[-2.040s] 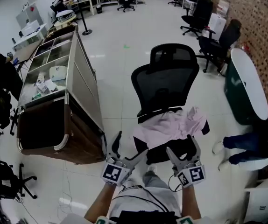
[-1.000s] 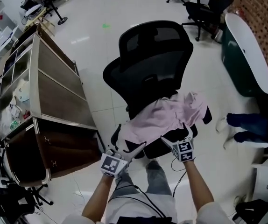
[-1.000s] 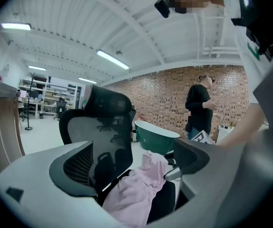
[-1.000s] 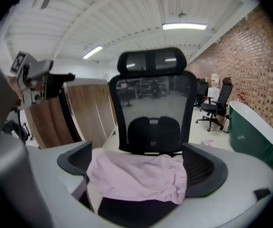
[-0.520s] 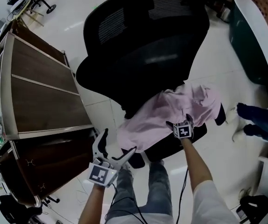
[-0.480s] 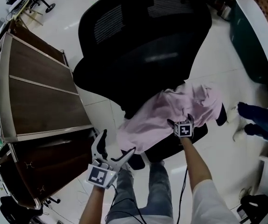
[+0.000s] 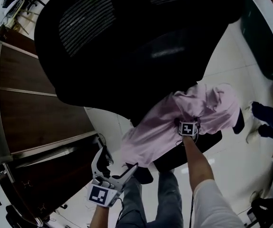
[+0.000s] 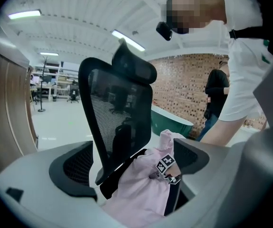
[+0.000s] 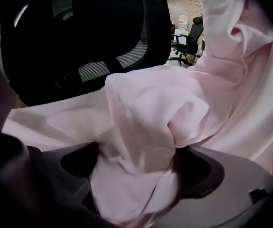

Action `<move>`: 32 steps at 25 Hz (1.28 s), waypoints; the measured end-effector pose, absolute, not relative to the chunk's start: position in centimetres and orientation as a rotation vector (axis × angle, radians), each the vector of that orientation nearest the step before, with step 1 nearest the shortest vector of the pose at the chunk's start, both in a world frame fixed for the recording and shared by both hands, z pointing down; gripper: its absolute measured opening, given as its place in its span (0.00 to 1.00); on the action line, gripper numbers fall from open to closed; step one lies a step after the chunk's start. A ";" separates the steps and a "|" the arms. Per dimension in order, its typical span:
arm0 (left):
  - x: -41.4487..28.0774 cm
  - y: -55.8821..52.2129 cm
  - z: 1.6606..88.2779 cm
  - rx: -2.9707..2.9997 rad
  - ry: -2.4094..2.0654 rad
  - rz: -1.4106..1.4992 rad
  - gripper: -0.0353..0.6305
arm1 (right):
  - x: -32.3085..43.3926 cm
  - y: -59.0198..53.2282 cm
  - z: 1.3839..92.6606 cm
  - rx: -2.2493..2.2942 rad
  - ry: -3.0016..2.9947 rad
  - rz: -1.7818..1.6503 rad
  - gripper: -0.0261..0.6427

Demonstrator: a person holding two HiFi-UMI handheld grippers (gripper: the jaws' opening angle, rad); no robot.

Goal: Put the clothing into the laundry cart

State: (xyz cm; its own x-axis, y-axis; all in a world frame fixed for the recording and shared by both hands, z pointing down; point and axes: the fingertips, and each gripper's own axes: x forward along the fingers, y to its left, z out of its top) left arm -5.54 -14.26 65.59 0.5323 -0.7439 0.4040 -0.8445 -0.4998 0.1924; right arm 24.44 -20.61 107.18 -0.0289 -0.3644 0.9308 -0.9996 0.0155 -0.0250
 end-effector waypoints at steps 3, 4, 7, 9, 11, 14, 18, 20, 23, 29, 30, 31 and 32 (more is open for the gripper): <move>-5.9 -13.9 65.1 2.417 -1.312 0.380 0.82 | 24.4 -20.5 106.7 1.404 -1.558 1.019 0.41; -6.0 -13.9 64.9 2.419 -1.315 0.376 0.82 | 24.5 -20.4 106.7 1.403 -1.589 1.069 0.24; -6.3 -14.1 63.8 2.424 -1.333 0.343 0.82 | 22.8 -21.2 104.1 1.527 -1.801 1.363 0.18; -6.6 -14.0 62.1 2.433 -1.341 0.309 0.82 | 20.6 -22.2 98.0 1.617 -2.020 1.467 0.18; -7.1 -13.7 59.9 2.452 -1.344 0.270 0.82 | 18.9 -22.2 90.7 1.654 -2.211 1.452 0.18; -7.4 -13.8 55.9 2.493 -1.362 0.193 0.82 | 17.5 -21.8 79.1 1.677 -2.436 1.371 0.18; -8.5 -12.7 49.0 2.562 -1.398 0.102 0.82 | 17.3 -20.6 62.6 1.777 -2.688 1.231 0.18; -9.3 -11.6 45.2 2.585 -1.413 0.062 0.82 | 19.8 -19.5 55.7 1.913 -2.732 1.195 0.18; -10.8 -9.9 39.7 2.617 -1.451 -0.013 0.82 | 25.5 -17.8 48.5 2.120 -2.775 1.094 0.10; -12.3 -7.3 33.9 2.690 -1.475 -0.102 0.82 | 33.7 -13.9 33.5 2.325 -3.050 0.507 0.10; -12.4 -6.9 33.4 2.693 -1.472 -0.130 0.82 | 33.7 -13.7 30.4 2.276 -3.097 0.404 0.10; -12.3 -6.4 32.8 2.695 -1.468 -0.158 0.82 | 33.2 -13.3 27.8 2.217 -3.132 0.339 0.10; -12.3 -5.9 32.3 2.697 -1.466 -0.180 0.82 | 32.3 -12.9 25.6 2.151 -3.157 0.297 0.10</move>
